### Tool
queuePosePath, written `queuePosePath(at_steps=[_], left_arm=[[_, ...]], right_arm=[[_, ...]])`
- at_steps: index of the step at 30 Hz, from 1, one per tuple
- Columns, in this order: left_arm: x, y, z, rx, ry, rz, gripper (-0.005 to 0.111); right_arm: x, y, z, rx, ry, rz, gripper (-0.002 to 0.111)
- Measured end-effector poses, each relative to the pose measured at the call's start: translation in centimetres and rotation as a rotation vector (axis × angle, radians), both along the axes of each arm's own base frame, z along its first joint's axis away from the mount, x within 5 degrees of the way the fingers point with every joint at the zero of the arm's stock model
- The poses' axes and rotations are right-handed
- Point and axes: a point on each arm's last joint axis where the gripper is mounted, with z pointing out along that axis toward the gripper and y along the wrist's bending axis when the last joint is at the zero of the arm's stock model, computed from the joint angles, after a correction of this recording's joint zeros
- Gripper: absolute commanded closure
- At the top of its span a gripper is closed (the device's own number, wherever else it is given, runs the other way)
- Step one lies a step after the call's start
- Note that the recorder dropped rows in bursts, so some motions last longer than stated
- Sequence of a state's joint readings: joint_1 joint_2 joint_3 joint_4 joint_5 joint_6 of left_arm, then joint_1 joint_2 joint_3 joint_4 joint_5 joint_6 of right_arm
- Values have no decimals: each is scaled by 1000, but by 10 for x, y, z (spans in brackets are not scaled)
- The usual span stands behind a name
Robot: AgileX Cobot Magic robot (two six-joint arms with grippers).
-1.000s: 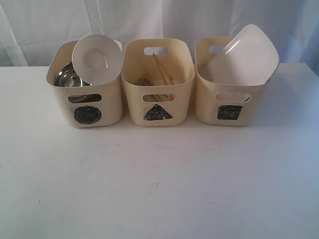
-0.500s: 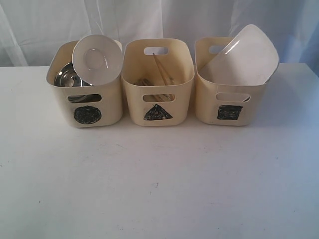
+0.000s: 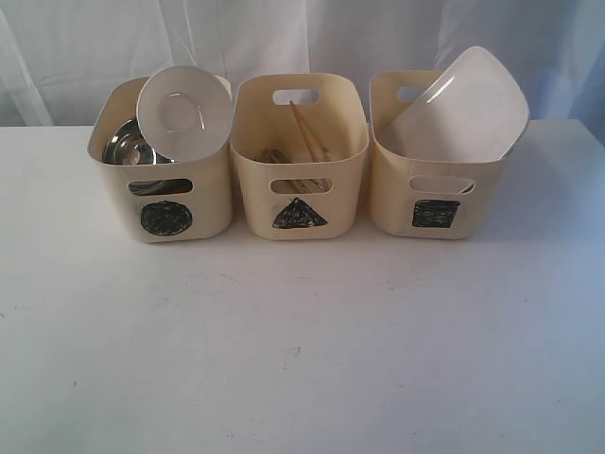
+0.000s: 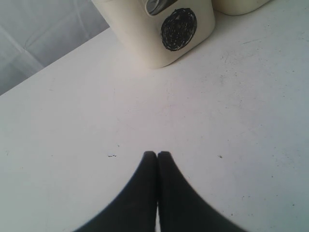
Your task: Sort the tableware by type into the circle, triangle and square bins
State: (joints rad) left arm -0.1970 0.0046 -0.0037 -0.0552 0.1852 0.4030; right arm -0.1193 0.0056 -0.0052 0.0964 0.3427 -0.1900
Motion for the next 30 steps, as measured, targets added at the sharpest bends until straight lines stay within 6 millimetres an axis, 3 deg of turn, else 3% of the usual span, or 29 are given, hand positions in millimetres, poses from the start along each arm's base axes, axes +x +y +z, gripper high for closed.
queuePosePath(at_steps=[22, 30], left_arm=[[0, 0, 0, 0, 0, 0, 107], [0, 0, 0, 0, 0, 0, 107]], right_arm=[[-1, -4, 0, 83, -8, -71, 108], [0, -1, -1, 109, -2, -24, 108]])
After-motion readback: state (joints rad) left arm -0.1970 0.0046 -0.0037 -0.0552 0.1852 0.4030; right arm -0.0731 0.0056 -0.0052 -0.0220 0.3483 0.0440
